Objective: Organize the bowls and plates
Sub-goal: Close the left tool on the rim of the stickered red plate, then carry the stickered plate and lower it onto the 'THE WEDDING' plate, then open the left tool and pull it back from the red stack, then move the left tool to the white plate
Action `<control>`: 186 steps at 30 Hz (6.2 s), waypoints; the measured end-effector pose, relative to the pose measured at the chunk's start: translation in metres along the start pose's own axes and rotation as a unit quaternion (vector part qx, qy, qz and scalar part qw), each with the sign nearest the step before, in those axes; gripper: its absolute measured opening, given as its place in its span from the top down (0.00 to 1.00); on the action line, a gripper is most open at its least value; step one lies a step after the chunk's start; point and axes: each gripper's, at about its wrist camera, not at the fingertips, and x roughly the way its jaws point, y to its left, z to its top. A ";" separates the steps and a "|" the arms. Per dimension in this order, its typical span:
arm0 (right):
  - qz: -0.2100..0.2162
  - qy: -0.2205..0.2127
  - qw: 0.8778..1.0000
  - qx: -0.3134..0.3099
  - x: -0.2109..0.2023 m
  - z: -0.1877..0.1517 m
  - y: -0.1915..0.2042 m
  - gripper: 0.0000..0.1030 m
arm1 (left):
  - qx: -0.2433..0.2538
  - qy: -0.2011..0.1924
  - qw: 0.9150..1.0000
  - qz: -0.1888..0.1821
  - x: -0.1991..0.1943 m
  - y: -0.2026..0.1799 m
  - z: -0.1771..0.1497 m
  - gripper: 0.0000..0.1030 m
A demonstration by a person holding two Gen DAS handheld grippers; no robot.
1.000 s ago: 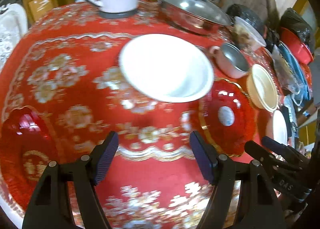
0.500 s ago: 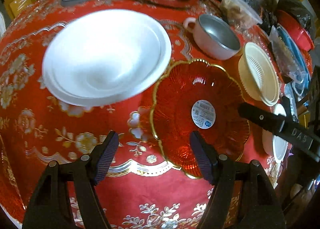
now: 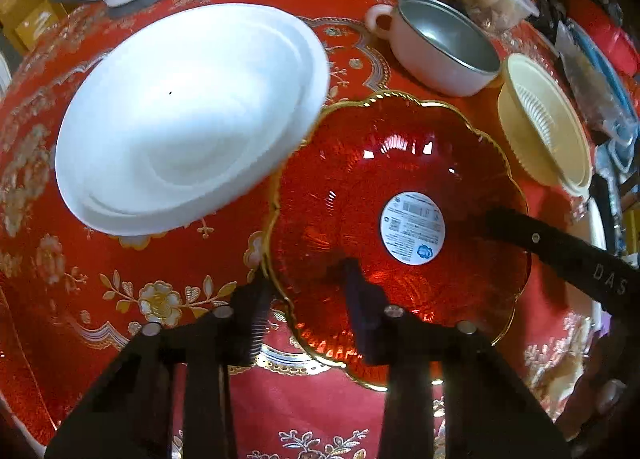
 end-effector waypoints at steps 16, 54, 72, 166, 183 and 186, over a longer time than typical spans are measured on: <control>0.000 0.005 0.998 -0.067 -0.029 -0.040 0.055 0.89 | -0.024 -0.006 0.999 -0.020 -0.050 0.052 -0.036 0.78; 0.072 0.028 0.960 -0.267 -0.004 -0.083 0.294 0.87 | -0.176 -0.094 0.979 0.040 -0.157 0.247 -0.109 0.78; 0.076 0.057 0.944 -0.317 0.043 -0.107 0.355 0.85 | -0.218 -0.082 0.969 0.089 -0.147 0.305 -0.133 0.78; -0.014 -0.022 0.993 -0.112 -0.031 -0.023 0.146 0.37 | -0.021 -0.116 0.990 0.081 -0.116 0.113 0.010 0.40; -0.011 -0.013 0.994 -0.104 -0.007 0.004 0.149 0.35 | -0.028 -0.103 0.989 0.097 -0.096 0.125 0.029 0.40; -0.012 -0.013 0.994 -0.107 -0.003 0.010 0.151 0.35 | -0.032 -0.101 0.990 0.097 -0.092 0.128 0.033 0.40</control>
